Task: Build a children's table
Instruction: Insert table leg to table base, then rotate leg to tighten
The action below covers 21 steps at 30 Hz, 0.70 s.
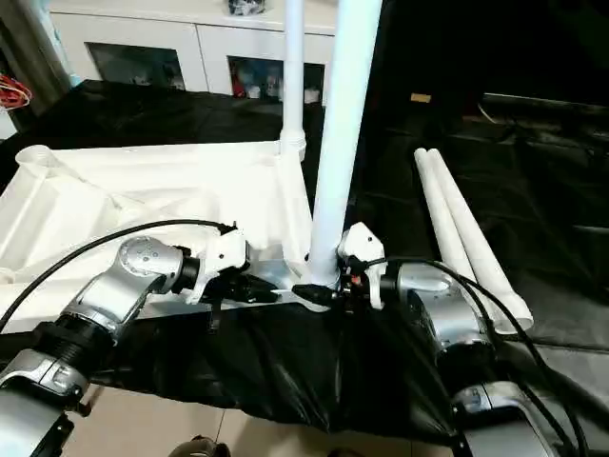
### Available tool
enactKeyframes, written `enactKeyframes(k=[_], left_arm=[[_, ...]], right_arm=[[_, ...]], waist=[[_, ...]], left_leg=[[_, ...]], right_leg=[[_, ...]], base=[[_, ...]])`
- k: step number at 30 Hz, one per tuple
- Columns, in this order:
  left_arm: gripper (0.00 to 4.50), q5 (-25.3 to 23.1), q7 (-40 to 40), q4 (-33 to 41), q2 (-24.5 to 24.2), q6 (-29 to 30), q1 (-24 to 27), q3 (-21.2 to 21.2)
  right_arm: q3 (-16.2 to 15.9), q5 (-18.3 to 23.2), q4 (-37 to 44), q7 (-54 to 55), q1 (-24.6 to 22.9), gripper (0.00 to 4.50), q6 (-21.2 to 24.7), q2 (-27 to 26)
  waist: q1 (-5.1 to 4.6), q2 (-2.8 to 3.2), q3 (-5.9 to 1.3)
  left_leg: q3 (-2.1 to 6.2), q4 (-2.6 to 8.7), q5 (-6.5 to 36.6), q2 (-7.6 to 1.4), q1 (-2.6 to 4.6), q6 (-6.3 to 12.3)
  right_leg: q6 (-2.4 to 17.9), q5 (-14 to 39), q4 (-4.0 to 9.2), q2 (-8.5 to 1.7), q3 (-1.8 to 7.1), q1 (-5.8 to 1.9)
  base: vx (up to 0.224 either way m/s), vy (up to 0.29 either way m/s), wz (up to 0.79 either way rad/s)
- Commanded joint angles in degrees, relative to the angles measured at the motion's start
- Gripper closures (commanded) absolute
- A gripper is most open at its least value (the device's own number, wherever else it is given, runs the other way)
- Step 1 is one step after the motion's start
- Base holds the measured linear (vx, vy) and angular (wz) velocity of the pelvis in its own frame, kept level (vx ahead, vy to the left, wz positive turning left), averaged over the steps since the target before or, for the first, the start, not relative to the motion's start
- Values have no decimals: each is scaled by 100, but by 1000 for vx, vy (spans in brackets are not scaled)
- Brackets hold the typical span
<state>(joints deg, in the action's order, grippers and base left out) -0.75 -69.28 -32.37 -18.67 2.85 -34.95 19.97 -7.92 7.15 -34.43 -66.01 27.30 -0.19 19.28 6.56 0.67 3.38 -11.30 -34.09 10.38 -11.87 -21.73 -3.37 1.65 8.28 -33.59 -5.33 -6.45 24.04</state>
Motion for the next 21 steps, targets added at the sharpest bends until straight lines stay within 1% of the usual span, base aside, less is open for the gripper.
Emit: enactKeyframes(k=[1, 2, 3, 5, 6, 7, 8, 9, 10, 11, 12, 13, 14, 15, 16, 18, 19, 20, 21], left_arm=[[450, 50, 189, 72, 211, -171, -77, -18], [450, 24, 328, 32, 266, -144, -95, -44], [450, 24, 328, 32, 266, -144, -95, -44], [450, -65, 810, -104, 456, -4, -180, -121], [450, -100, 978, -152, 522, 37, -211, -146], [450, -196, 1358, -256, 654, 206, -294, -189], [450, -213, 1419, -273, 675, 235, -308, -196], [450, -298, 1932, -419, 871, 488, -423, -275], [450, -314, 2034, -449, 911, 536, -445, -291], [450, -346, 2391, -559, 1054, 681, -527, -360], [450, -372, 2769, -693, 1204, 804, -619, -440], [450, -372, 2769, -693, 1204, 804, -619, -440], [450, -386, 2933, -770, 1271, 835, -665, -475], [450, -403, 2995, -812, 1297, 823, -687, -478], [450, -488, 3126, -915, 1346, 745, -734, -470], [450, -519, 3133, -934, 1349, 680, -741, -452], [450, -558, 3111, -929, 1363, 636, -725, -429], [450, -572, 2996, -888, 1335, 519, -691, -378], [450, -579, 2917, -860, 1317, 439, -669, -344]], right_arm=[[-85, -14, -75, 204, -54, 173, 241, -147], [-25, -30, -171, 415, -22, 173, 261, -229], [-25, -30, -171, 415, -22, 173, 261, -229], [239, -80, -626, 1332, 183, 173, 327, -526], [336, -91, -791, 1670, 262, 173, 350, -627], [487, -125, -1114, 2300, 424, 173, 347, -796], [509, -131, -1157, 2398, 446, 173, 350, -821], [632, -164, -1458, 3049, 602, 173, 325, -1012], [655, -171, -1517, 3178, 632, 173, 319, -1050], [714, -198, -1700, 3601, 731, 173, 283, -1177], [766, -216, -1865, 3971, 828, 173, 270, -1310], [766, -216, -1865, 3971, 828, 173, 270, -1310], [787, -222, -1929, 4134, 875, 173, 235, -1392], [794, -229, -1964, 4216, 901, 173, 176, -1443], [780, -299, -2069, 4331, 961, 173, -44, -1558], [787, -303, -2091, 4329, 972, 173, -90, -1591], [866, -220, -2171, 4222, 1012, 117, -169, -1652], [893, -165, -2165, 4082, 1011, 117, -161, -1653], [910, -135, -2164, 3991, 1012, 103, -156, -1650]], waist=[[-19, 11, -426], [-30, 9, -413], [-36, 10, -407], [-74, 1, -385], [-109, 10, -359], [-150, 8, -366], [-207, 6, -360], [-218, 1, -366], [-264, 9, -361], [-276, 15, -363], [-312, 10, -369], [-325, 9, -374], [-330, 13, -376], [-330, 9, -379], [-321, 21, -388], [-327, 20, -394], [-322, 22, -395], [-313, 40, -402], [-316, 35, -401]], left_leg=[[88, 410, 1375, -209, 130, 213], [94, 423, 1474, -204, 135, 171], [96, 424, 1520, -201, 142, 148], [108, 440, 1663, -186, 157, 65], [121, 448, 1851, -168, 188, -15], [138, 440, 1935, -163, 222, -85], [148, 439, 1947, -148, 215, -106], [157, 443, 1933, -147, 200, -90], [159, 447, 1923, -149, 197, -88], [162, 440, 1934, -144, 198, -107], [160, 433, 1959, -133, 213, -97], [158, 430, 1950, -126, 205, -43], [148, 428, 1938, -122, 191, 30], [144, 426, 1926, -120, 186, 54], [144, 424, 1915, -122, 193, 76], [144, 434, 1888, -132, 182, 94], [136, 433, 1883, -134, 185, 113], [138, 437, 1860, -145, 181, 123], [134, 441, 1855, -149, 177, 129]], right_leg=[[1121, 1659, 382, -359, 308, -331], [1062, 1869, 406, -365, 308, -336], [1033, 1965, 418, -370, 311, -331], [937, 2293, 461, -380, 311, -324], [845, 2694, 512, -389, 289, -311], [747, 2965, 541, -407, 282, -299], [684, 3076, 569, -391, 266, -301], [645, 3094, 572, -397, 257, -328], [636, 3101, 581, -393, 253, -302], [618, 3107, 581, -386, 240, -305], [616, 3098, 601, -381, 228, -301], [617, 3056, 619, -381, 221, -308], [619, 2980, 622, -375, 227, -309], [622, 2944, 623, -376, 232, -305], [647, 2896, 614, -380, 232, -299], [697, 2754, 600, -373, 237, -310], [740, 2643, 589, -369, 249, -308], [810, 2496, 564, -375, 258, -316], [834, 2421, 559, -367, 262, -320]], base=[[0, 0, 0], [0, 0, 0], [0, 0, 0], [0, 0, 0], [0, 0, 0], [0, 0, 0], [0, 0, 0], [0, 0, 0], [0, 0, 0], [0, 0, 0], [0, 0, 0], [0, 0, 0], [0, 0, 0], [0, 0, 0], [0, 0, 0], [0, 0, 0], [0, 0, 0], [0, 0, 0], [0, 0, 0]])
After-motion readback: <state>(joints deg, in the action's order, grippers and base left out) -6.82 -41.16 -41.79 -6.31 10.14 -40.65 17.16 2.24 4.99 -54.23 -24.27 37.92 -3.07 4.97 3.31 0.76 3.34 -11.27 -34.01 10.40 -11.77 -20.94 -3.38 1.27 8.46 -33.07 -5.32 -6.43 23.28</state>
